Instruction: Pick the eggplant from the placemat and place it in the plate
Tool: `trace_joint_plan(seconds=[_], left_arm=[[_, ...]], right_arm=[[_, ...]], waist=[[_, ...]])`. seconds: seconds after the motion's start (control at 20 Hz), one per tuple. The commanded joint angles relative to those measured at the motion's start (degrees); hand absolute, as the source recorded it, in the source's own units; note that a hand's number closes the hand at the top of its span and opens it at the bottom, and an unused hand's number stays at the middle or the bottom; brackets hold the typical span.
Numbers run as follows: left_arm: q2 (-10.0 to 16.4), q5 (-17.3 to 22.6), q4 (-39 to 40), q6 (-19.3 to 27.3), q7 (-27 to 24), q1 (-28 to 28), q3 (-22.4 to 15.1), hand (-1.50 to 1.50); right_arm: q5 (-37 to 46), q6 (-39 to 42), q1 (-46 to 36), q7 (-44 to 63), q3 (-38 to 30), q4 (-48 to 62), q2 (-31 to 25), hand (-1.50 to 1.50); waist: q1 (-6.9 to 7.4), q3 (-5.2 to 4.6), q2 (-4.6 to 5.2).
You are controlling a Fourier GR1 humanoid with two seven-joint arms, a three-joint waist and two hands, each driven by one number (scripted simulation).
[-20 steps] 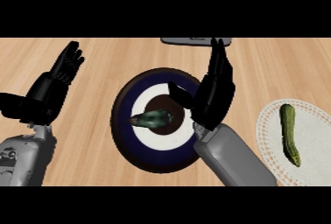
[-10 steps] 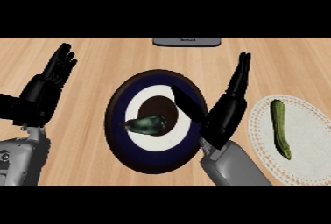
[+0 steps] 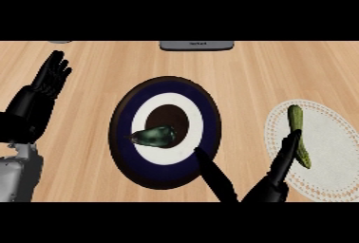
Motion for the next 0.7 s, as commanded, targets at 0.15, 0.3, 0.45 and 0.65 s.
trace_joint_plan(seconds=[0.15, 0.3, 0.45, 0.65], left_arm=[[-2.1, -1.9, -0.8, 0.9, -1.7, 2.5, -1.3, 0.00], [-0.4, -1.2, 1.4, -0.1, -2.9, 0.5, 1.1, 0.00], [-2.6, -2.8, -3.2, 1.2, 0.6, 2.7, -2.4, 0.00], [-1.0, -0.4, -2.3, 0.2, 2.5, -0.1, 0.7, 0.00]], right_arm=[[7.9, -7.8, 23.3, -3.6, 10.9, -13.8, -1.9, -1.50], [6.7, -11.9, 28.3, -5.2, 12.6, -12.4, -5.1, -1.50], [6.6, -18.1, 32.5, -7.6, 14.7, -11.7, -9.2, -1.50], [6.4, -19.8, 39.3, -9.7, 12.6, -14.8, -14.2, -1.50]], waist=[[-0.20, 0.00, 0.10], [-0.20, 0.00, 0.22], [-0.01, 0.04, 0.08], [-0.42, 0.06, 0.03]])
